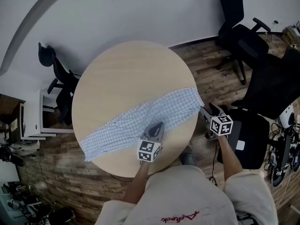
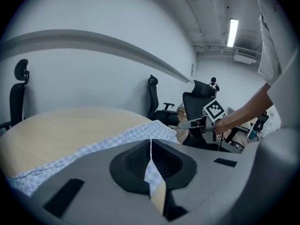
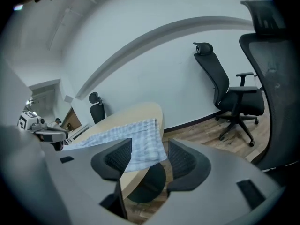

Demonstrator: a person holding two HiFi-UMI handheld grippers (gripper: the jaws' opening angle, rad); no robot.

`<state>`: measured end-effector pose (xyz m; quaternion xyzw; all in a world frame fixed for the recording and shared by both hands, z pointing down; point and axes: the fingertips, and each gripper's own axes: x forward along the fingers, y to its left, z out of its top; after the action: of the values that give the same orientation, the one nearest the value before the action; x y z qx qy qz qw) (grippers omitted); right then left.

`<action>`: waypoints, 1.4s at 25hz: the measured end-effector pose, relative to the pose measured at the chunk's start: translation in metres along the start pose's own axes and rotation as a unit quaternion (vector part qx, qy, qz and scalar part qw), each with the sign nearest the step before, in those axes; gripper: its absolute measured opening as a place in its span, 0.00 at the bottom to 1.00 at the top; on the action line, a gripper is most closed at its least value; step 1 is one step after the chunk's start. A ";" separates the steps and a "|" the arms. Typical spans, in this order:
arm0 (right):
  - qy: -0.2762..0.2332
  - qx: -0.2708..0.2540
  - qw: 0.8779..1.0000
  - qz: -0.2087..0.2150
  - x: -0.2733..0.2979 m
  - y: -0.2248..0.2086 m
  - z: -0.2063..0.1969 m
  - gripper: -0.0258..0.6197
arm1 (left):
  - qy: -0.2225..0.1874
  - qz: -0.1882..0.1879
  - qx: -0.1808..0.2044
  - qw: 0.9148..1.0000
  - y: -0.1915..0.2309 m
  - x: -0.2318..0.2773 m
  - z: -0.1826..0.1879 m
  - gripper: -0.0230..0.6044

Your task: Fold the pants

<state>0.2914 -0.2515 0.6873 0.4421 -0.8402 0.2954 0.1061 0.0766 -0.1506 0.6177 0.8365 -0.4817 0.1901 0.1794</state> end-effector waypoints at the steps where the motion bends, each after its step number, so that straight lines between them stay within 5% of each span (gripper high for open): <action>1: 0.001 0.009 1.000 0.010 0.007 -0.001 -0.003 0.40 | 0.008 0.003 0.005 1.000 0.000 0.000 -0.001 0.10; 18: 0.024 0.123 0.986 0.114 0.062 -0.018 -0.037 0.42 | 0.060 0.012 0.011 0.998 0.007 0.046 -0.002 0.10; 21: 0.023 0.116 0.985 0.129 0.063 -0.011 -0.035 0.35 | 0.062 0.007 0.016 0.998 0.007 0.051 -0.001 0.10; 26: 0.021 0.052 0.993 0.104 0.051 -0.010 -0.026 0.20 | 0.058 0.000 0.021 0.998 0.004 0.057 0.003 0.10; 35: -0.006 0.010 0.999 0.048 0.017 -0.024 0.004 0.19 | 0.030 -0.017 0.025 0.999 -0.010 0.052 0.012 0.10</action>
<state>0.3014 -0.2762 0.7012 0.4040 -0.8580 0.3063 0.0826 0.1110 -0.1897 0.6318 0.8429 -0.4567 0.2234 0.1761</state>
